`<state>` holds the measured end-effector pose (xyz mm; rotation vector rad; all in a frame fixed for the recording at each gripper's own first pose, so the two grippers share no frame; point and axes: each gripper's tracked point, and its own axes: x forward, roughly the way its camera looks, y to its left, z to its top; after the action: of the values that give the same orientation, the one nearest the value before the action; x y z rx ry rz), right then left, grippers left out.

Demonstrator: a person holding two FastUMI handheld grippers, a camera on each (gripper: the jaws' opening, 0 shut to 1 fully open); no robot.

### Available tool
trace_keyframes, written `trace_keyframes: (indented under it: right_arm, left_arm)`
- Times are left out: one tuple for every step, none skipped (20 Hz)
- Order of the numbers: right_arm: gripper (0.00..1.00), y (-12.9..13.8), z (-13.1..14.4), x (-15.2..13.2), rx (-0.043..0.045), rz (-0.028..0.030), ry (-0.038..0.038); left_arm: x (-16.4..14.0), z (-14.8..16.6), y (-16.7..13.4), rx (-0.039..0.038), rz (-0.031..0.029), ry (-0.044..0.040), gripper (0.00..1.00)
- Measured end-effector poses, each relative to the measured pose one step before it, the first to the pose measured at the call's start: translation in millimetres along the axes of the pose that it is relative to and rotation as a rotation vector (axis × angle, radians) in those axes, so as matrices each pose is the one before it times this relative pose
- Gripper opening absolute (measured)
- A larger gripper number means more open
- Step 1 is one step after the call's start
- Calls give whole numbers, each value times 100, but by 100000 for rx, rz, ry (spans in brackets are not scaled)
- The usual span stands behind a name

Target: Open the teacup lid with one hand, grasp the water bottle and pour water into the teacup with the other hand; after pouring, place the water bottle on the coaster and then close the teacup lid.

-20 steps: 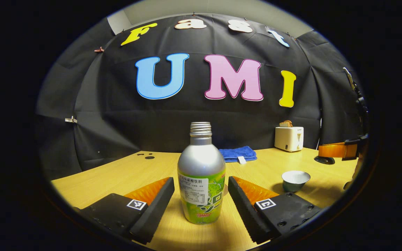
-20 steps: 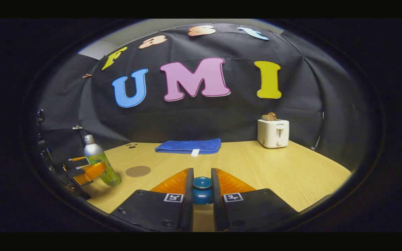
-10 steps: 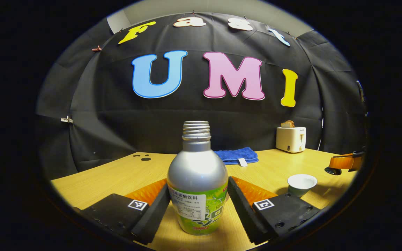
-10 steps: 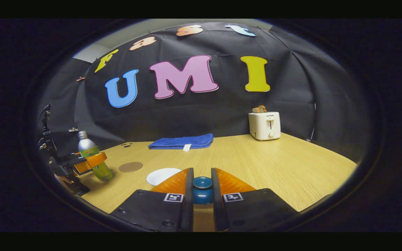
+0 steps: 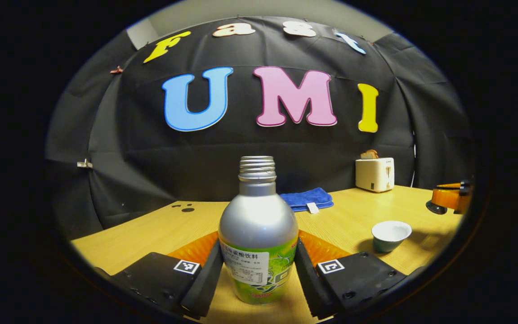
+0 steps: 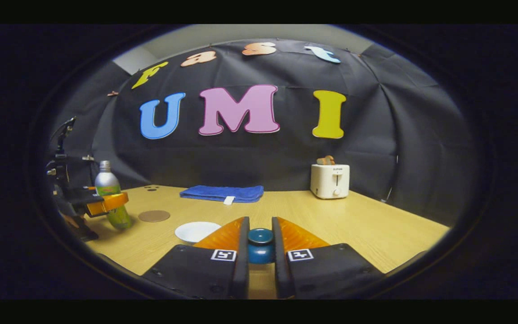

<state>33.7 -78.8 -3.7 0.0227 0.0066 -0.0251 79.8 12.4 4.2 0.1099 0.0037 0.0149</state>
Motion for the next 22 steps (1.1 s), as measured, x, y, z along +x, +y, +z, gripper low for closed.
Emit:
trace_keyframes:
  right_arm:
    - [27, -291, -67, 1, -183, -675, -176]
    - [22, -243, 120, 77, 206, -602, -89]
    - [27, -45, -45, 53, -143, -172, 85]
    - [31, 88, -18, 24, 48, 168, -89]
    - [31, -37, 2, 95, 17, 124, 59]
    - [31, 97, -74, 109, -19, 695, -10]
    - [31, 205, -5, -46, 52, 1158, 170]
    - [27, 80, 43, 43, -14, 807, -147]
    - [27, -39, -7, 58, 89, 225, 109]
    - [31, -135, -17, 79, -16, 84, -141]
    - [31, -88, -70, 38, 44, 72, 102]
    - [31, -89, 45, 117, 8, 97, -51]
    - [31, -66, -35, 43, 9, 110, 13]
    - [31, -5, 0, 56, 42, 262, 6]
    - [31, 65, 42, 8, 61, 654, 34]
    - [31, 196, -2, -84, 51, 965, 77]
    - [31, 28, 34, 34, -148, 301, -142]
    - [31, -42, -56, -2, 140, 36, 87]
    - [31, 3, -48, -37, -21, 26, -6]
    - [31, 10, 86, 17, -62, 96, -104]
    - [31, 9, -20, 61, 68, 45, 104]
    - [31, 31, 3, -66, 13, 314, -54]
  left_arm:
    - [285, 78, -472, 3614, -1349, 894, 81]
    - [217, 72, -462, 4155, -1356, 537, 81]
    - [276, 301, -395, 4708, -888, 293, 80]
    - [306, 275, -160, 4785, -1145, 207, 81]
    - [261, 140, -267, 4447, -1352, 1064, 80]
    - [301, -76, -384, 5234, -2035, 1699, 80]
    - [214, 54, -231, 5870, -1821, 1029, 80]
    - [174, 384, -129, 6747, -883, 137, 80]
    - [294, 495, 81, 7587, -378, -646, 80]
    - [353, 652, -115, 8246, -520, -993, 80]
    - [358, 565, -281, 8523, -1208, -490, 80]
    - [211, 260, -466, 7804, -1385, -566, 80]
    - [416, 424, -764, 5905, -2458, -206, 80]
    - [406, 13, -831, 4391, -2859, 168, 79]
    - [354, 39, -788, 4417, -2793, 572, 79]
    - [287, 236, -278, 5301, -1895, 108, 79]
    - [457, 413, -139, 5516, -742, -576, 80]
    - [238, 414, -225, 5273, -984, -329, 79]
    - [331, 302, -213, 3391, -648, 79, 79]
    - [357, 162, -201, 3471, -1108, -47, 79]
    - [300, 268, -386, 3333, -1424, -113, 79]
    - [30, 242, -341, 3764, -855, -117, 79]
